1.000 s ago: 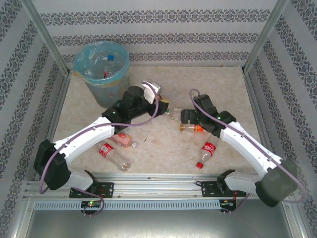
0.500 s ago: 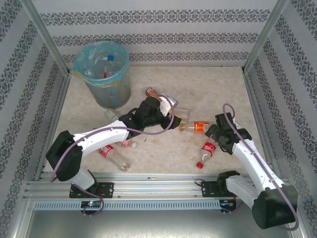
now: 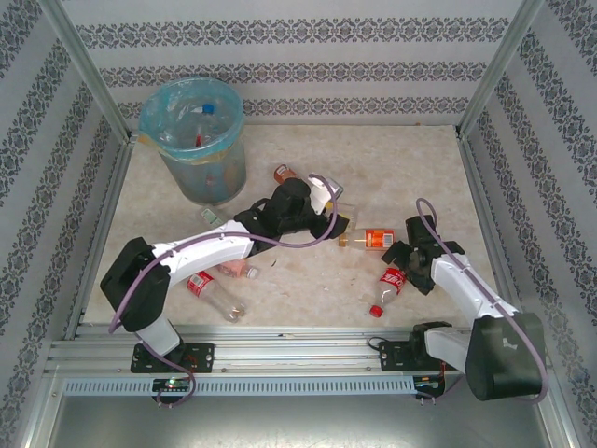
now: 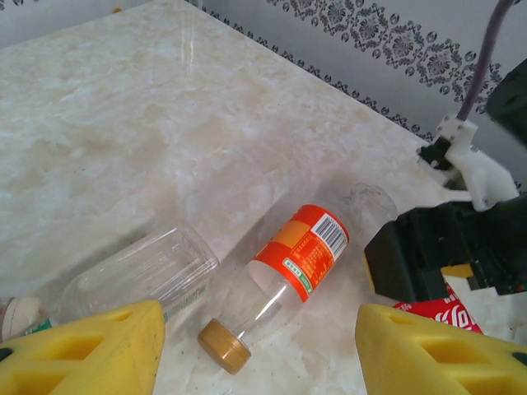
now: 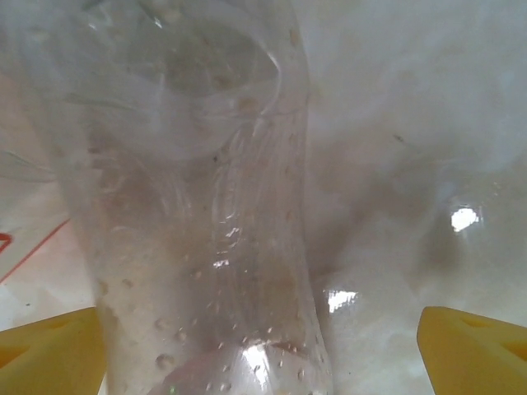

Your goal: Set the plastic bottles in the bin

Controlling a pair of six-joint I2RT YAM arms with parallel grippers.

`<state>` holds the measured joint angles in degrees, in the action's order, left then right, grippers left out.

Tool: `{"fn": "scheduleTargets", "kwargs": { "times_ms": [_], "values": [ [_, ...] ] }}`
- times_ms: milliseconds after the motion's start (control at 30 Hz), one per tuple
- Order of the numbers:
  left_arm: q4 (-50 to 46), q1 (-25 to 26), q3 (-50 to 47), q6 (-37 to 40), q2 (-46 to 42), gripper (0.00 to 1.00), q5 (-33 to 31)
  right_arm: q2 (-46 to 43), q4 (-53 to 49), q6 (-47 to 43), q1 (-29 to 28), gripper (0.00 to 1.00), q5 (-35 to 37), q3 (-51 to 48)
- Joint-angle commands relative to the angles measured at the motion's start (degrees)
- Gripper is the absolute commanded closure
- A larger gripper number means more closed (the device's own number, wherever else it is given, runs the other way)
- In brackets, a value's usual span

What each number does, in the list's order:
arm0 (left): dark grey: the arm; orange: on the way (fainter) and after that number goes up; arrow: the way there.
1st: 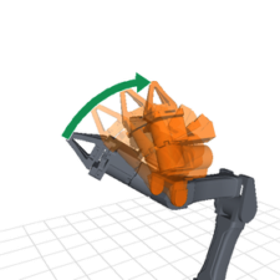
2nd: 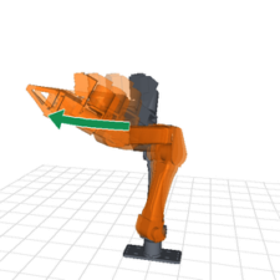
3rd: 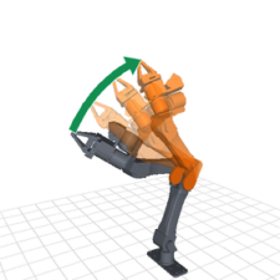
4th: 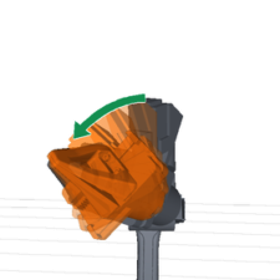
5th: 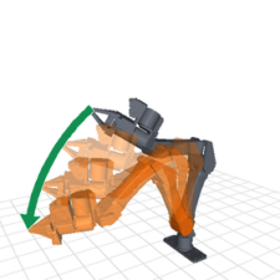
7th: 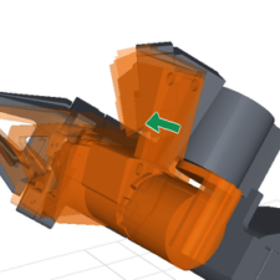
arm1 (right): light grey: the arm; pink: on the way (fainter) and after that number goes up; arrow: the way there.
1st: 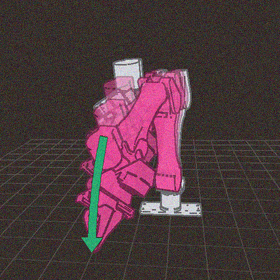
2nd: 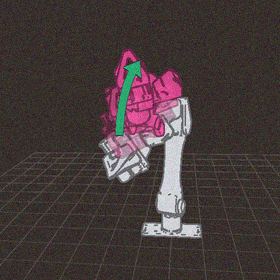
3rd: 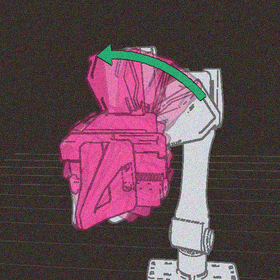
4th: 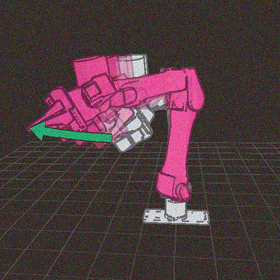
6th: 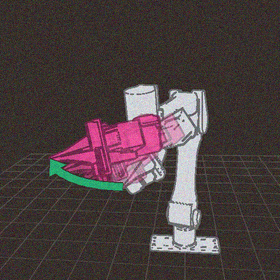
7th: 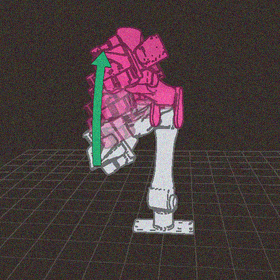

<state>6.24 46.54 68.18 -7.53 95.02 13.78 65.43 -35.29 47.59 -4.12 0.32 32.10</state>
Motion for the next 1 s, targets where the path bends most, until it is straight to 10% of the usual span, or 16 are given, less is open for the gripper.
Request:
{"fn": "scheduleTargets", "kwargs": {
  "times_ms": [0,667,967],
  "values": [
    [2.5,0.6,2.2,-0.4,0.7,0.37,0.9,1.6,2.4,-1.8,1.4,0.07,-2.9,-0.3],
    [2.0,0.6,3.4,-1.8,0.7,0.35,1.0,-3.7,3.2,-5.0,5.0,0.53,-3.7,-1.2],
    [-1.0,0.6,9.5,-0.8,2.9,0.35,2.4,-16.6,-1.7,-6.5,5.1,0.56,-4.3,-1.8]
  ]
}}
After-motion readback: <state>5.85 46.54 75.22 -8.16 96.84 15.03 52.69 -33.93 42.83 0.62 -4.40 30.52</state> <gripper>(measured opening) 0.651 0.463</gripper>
